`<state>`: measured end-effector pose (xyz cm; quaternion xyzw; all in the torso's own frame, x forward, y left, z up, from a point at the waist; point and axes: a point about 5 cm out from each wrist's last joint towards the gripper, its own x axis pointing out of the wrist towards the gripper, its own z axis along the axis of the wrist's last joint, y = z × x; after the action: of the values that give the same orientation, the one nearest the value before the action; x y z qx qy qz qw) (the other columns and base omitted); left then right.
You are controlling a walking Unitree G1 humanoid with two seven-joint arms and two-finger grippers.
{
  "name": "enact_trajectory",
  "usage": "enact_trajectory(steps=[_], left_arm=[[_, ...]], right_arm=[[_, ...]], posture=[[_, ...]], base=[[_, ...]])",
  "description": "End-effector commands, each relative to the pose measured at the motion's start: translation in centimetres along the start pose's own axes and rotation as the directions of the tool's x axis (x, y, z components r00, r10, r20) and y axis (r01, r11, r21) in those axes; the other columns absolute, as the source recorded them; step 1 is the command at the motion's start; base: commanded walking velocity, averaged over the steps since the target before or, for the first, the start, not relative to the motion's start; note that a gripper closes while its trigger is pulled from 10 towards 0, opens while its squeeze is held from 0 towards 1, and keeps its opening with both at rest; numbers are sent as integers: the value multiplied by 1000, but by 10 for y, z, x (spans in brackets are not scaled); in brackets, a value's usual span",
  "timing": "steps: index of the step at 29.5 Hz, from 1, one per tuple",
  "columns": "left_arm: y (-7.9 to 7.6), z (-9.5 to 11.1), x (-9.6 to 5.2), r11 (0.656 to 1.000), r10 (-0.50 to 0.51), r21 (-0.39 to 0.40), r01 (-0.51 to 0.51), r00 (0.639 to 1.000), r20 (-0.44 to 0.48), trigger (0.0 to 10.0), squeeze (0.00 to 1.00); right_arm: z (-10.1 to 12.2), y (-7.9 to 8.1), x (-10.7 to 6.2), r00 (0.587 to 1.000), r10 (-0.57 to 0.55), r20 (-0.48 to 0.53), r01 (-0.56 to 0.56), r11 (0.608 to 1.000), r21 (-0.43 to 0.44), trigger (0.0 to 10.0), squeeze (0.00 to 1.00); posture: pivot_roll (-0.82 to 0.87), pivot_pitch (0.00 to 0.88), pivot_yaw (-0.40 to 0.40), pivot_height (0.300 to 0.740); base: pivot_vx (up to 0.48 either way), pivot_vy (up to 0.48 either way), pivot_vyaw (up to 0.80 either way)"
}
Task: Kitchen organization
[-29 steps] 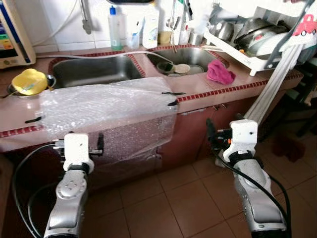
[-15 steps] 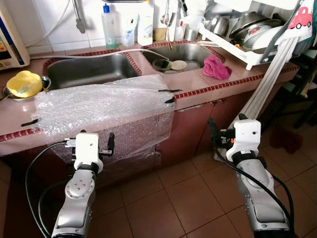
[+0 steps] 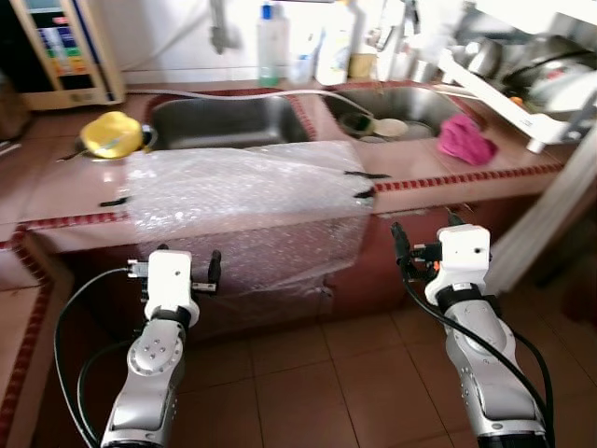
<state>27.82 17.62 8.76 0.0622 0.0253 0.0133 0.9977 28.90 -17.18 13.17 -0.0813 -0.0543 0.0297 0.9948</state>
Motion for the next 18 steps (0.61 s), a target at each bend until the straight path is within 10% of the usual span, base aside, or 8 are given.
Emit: enact_trajectory(steps=[1,18], left_arm=[[-1,0,-1,1000,-5,0,5,1000,5,10000,0],[1,-1,-1,1000,-15,0,15,1000,9,10000,0]], right_arm=[[4,-3,0,1000,1,12,-1,1000,-5,10000,0],[-1,0,-1,1000,-19,2,19,999,37,10000,0]], posture=[[21,0,-28,740],[32,0,-14,740]], base=[[0,-315,800],[0,-241,597]])
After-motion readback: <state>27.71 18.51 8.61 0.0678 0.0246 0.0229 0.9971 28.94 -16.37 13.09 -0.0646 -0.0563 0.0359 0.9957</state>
